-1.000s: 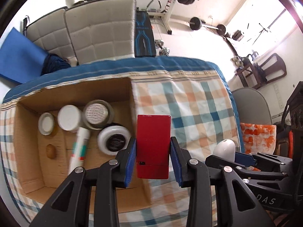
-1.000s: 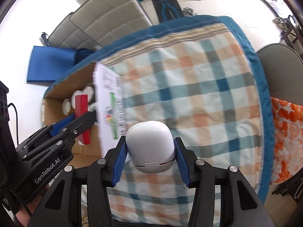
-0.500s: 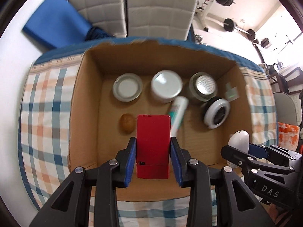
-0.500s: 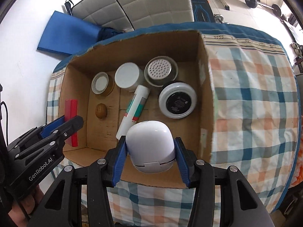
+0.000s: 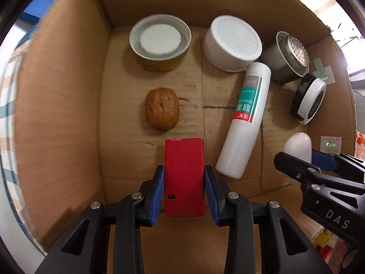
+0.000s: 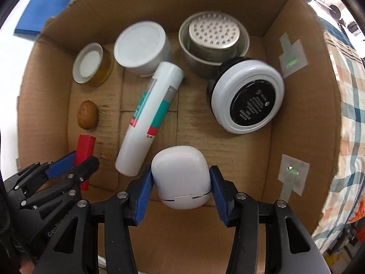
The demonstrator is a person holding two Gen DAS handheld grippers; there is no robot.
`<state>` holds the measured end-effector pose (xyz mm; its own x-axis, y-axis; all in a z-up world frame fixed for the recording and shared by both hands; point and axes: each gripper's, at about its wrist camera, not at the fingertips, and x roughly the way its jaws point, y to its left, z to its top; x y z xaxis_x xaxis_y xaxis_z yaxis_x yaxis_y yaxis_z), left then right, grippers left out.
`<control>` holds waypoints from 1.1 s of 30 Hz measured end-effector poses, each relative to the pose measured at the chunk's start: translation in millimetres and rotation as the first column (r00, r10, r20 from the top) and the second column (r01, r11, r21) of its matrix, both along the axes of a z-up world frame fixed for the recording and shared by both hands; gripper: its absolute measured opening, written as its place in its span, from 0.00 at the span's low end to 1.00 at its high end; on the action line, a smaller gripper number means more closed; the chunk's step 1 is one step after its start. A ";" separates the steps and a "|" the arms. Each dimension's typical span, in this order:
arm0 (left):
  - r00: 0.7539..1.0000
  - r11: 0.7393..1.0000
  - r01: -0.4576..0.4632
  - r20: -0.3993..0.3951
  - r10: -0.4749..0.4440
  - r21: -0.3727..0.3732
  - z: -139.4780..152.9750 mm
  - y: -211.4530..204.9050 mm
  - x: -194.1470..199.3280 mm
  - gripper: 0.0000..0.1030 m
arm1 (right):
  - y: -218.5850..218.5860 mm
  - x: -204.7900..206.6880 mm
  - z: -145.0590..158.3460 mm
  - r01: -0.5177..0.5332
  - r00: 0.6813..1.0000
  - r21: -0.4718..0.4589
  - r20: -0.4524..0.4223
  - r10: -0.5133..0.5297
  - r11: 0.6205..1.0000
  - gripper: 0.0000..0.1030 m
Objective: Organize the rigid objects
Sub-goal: 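Carry the red case and white case over the box with both tools, then lower both cases into the box and open both tools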
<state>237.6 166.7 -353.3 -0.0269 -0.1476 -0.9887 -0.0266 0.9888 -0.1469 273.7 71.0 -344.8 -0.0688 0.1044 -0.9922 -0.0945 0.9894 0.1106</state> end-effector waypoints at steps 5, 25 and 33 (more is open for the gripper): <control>0.999 0.999 0.010 -0.042 -0.012 -0.033 -11.5 -6.2 2.1 0.30 | 1.3 6.9 -16.2 0.009 0.999 -0.014 -0.040 -0.010 1.000 0.50; 1.000 0.999 0.026 -0.003 -0.026 0.040 13.3 -13.7 13.6 0.58 | -0.1 18.1 -47.0 0.035 0.989 -0.031 -0.140 -0.039 0.999 0.64; 0.991 0.998 -0.061 0.118 0.057 0.031 63.3 -2.3 7.3 0.91 | -13.8 6.1 4.9 -0.001 1.000 -0.053 -0.031 -0.001 0.999 0.94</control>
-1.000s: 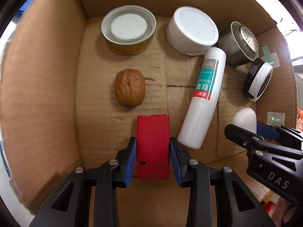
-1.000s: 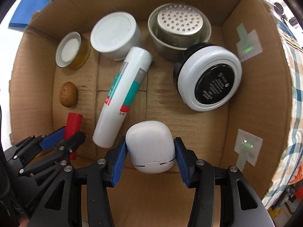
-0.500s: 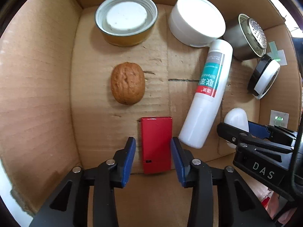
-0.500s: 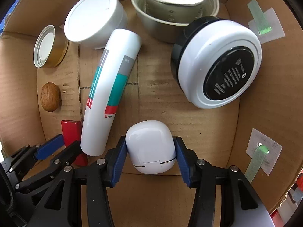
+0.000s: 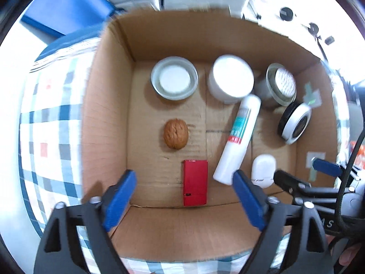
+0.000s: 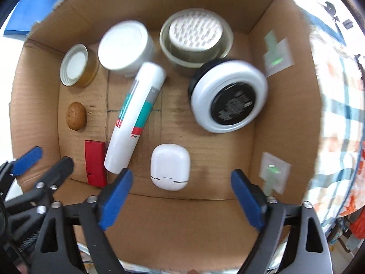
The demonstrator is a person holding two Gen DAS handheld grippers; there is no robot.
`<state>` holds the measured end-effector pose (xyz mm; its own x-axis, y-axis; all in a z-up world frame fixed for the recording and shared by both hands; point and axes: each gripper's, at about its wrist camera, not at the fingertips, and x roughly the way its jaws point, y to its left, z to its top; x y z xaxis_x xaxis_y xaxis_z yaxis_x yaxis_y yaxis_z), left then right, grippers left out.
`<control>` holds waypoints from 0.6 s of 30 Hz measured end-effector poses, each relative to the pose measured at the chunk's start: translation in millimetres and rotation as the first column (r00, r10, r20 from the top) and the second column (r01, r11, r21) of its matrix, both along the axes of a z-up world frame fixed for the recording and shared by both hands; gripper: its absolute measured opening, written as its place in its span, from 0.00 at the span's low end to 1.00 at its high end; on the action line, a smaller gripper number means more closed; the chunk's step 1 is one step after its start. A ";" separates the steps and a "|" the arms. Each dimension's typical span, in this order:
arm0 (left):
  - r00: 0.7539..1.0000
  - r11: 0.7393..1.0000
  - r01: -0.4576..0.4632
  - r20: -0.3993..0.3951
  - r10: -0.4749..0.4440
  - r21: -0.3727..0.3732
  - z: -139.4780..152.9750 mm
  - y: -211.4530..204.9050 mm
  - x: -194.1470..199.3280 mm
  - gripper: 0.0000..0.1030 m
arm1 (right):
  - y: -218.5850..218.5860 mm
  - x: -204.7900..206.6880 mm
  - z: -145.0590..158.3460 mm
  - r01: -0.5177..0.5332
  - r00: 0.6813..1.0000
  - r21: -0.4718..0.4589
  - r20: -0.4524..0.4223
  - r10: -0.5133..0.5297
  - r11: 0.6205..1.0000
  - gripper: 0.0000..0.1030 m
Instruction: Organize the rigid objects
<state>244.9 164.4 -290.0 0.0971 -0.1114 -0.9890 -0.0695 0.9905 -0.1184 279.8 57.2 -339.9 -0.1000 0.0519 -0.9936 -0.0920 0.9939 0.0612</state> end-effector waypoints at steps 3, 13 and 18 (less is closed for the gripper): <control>0.999 1.000 -0.019 0.042 0.019 0.007 21.5 6.4 -0.2 1.00 | -11.8 -4.7 21.4 0.000 0.999 0.000 0.041 0.000 1.000 1.00; 0.986 0.995 -0.035 0.166 0.019 0.092 76.5 12.8 -22.3 1.00 | -29.5 -15.6 84.6 0.003 0.986 -0.021 0.166 0.000 1.000 1.00; 0.976 0.994 -0.052 0.215 0.030 0.094 104.1 14.2 -38.4 1.00 | -33.8 -27.2 97.8 0.021 0.982 -0.007 0.190 -0.020 1.000 1.00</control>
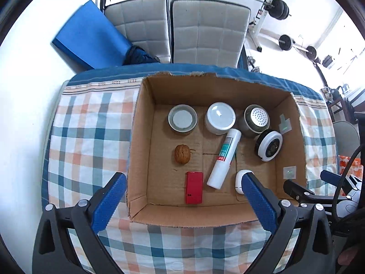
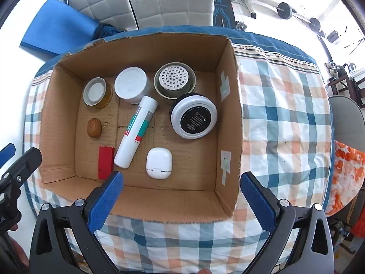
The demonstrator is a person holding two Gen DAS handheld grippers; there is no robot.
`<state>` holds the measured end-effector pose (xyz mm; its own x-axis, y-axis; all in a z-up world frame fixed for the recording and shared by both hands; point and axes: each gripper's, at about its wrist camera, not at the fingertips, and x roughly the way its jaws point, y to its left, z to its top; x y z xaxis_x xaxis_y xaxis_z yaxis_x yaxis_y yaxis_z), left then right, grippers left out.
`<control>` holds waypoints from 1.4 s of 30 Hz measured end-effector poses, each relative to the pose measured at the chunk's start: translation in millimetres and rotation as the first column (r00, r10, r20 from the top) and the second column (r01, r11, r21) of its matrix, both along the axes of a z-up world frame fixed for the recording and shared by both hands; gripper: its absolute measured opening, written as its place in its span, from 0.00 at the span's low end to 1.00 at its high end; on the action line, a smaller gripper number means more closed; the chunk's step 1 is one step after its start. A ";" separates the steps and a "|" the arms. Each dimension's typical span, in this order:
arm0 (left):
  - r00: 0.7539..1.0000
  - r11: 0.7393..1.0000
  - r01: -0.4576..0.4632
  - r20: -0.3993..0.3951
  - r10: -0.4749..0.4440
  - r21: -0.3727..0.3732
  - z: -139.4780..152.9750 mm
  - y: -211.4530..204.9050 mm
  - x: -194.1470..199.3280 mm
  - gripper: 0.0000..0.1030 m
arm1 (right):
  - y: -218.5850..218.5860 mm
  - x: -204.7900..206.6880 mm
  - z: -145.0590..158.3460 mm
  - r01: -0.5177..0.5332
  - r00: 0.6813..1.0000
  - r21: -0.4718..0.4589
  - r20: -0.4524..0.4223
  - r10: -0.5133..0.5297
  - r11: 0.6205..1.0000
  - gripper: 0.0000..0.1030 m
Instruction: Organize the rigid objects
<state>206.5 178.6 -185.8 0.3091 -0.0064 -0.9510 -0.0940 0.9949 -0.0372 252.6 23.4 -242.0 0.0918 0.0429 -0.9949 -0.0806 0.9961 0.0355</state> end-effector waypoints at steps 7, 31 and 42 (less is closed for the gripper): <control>0.995 0.999 0.001 0.096 -0.006 0.048 61.5 -11.5 -35.7 1.00 | -23.1 -37.5 56.4 0.026 0.995 0.045 0.098 -0.031 0.999 1.00; 0.914 0.999 0.009 0.405 -0.024 0.040 210.9 -30.5 -125.4 1.00 | -43.1 -155.3 275.8 0.049 0.844 0.048 0.532 -0.067 0.998 1.00; 0.916 0.999 0.013 0.401 -0.031 0.047 209.9 -32.1 -133.6 1.00 | -46.7 -170.7 295.9 0.066 0.820 0.033 0.567 -0.073 0.997 1.00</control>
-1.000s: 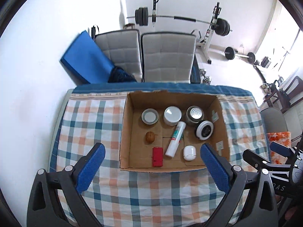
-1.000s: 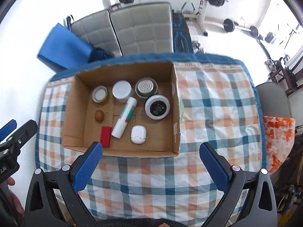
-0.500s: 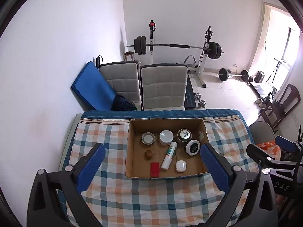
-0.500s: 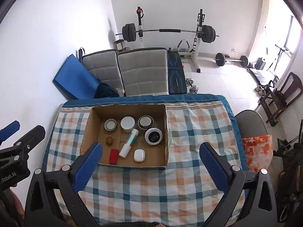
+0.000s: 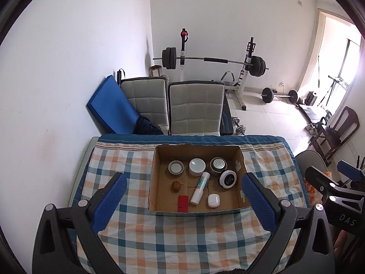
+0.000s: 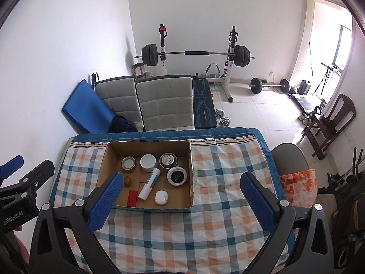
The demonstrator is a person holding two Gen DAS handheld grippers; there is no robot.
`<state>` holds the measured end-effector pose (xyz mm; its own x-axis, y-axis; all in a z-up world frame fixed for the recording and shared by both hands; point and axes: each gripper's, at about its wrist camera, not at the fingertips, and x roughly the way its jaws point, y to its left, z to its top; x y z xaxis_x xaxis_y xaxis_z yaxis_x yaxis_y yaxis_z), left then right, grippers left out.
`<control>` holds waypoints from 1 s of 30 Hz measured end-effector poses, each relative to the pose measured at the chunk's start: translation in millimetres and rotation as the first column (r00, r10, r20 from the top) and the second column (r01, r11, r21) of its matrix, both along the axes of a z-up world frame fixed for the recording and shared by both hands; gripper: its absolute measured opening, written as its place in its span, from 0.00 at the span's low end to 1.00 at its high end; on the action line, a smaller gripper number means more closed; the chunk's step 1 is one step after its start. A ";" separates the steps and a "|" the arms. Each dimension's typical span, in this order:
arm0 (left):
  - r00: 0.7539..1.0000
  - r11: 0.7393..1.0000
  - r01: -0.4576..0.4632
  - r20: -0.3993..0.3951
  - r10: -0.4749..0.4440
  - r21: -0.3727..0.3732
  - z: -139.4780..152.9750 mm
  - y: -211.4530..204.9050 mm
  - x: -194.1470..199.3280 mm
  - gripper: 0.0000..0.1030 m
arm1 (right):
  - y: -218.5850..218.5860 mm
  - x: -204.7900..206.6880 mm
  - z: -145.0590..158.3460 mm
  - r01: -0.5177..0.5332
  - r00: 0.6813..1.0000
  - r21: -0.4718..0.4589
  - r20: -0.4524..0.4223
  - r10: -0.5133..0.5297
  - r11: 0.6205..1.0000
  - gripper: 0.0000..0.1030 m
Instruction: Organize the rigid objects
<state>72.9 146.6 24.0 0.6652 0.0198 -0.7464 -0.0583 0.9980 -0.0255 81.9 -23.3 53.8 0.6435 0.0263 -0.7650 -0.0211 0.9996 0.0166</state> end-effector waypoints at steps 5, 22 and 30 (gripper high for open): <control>1.000 1.000 -0.010 -0.005 0.010 0.003 -0.6 0.9 -4.0 1.00 | 0.8 -4.4 0.2 -0.001 1.000 -0.005 -0.003 0.001 1.000 1.00; 0.999 1.000 -0.022 -0.024 0.022 -0.011 -7.3 5.3 -11.1 1.00 | 3.2 -21.8 -8.1 0.015 1.000 -0.030 -0.005 -0.015 0.999 1.00; 1.000 1.000 -0.023 -0.021 0.022 -0.017 -6.8 1.4 -21.6 1.00 | 2.7 -30.2 -8.4 0.020 1.000 -0.032 -0.006 -0.021 0.999 1.00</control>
<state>51.3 148.0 17.2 0.6487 0.0215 -0.7608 -0.0815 0.9958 -0.0414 51.7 -20.6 45.5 0.6389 -0.0114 -0.7692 -0.0005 0.9999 -0.0152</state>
